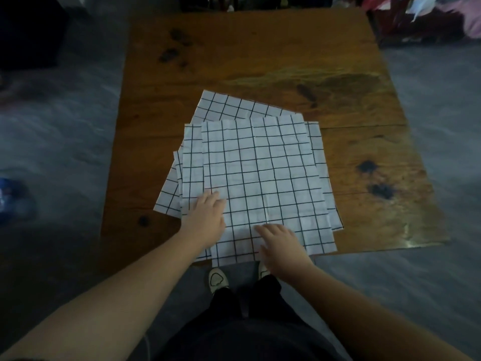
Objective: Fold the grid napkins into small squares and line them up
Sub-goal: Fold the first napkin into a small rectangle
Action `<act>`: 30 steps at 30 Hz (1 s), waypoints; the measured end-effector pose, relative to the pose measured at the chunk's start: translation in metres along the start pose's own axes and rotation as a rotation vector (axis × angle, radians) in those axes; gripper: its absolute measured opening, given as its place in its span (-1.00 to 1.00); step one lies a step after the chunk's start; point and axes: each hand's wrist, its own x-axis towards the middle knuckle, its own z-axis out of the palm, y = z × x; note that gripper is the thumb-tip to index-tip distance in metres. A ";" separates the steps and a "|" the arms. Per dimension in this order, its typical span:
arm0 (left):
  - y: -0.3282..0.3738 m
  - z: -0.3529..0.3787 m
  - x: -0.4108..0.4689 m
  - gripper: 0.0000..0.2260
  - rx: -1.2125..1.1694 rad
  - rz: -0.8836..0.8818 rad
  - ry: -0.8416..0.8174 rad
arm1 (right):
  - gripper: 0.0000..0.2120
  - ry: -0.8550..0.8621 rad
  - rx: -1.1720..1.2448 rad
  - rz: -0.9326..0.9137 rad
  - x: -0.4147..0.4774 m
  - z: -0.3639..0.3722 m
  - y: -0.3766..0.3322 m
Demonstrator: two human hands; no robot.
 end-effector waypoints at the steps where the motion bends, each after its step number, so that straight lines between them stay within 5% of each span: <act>1: 0.004 0.007 -0.011 -0.47 -0.015 0.068 -0.001 | -0.49 0.028 0.006 0.014 -0.003 -0.002 0.009; 7: 0.008 0.055 -0.058 -0.18 0.140 0.304 -0.214 | -0.19 -0.090 -0.156 0.053 -0.039 0.009 0.068; 13: -0.006 0.079 -0.068 -0.22 0.217 0.330 -0.093 | -0.15 -0.008 -0.222 0.079 -0.059 0.028 0.076; 18: -0.020 0.067 -0.075 -0.58 0.123 0.379 0.092 | -0.47 0.095 -0.173 0.127 -0.071 0.018 0.071; 21: -0.020 0.035 -0.080 -0.86 -0.100 0.268 0.056 | -0.73 0.198 -0.152 0.212 -0.075 -0.002 0.067; 30: -0.014 -0.068 -0.028 -0.81 -0.333 0.083 0.234 | -0.82 0.495 0.007 0.310 -0.024 -0.091 0.060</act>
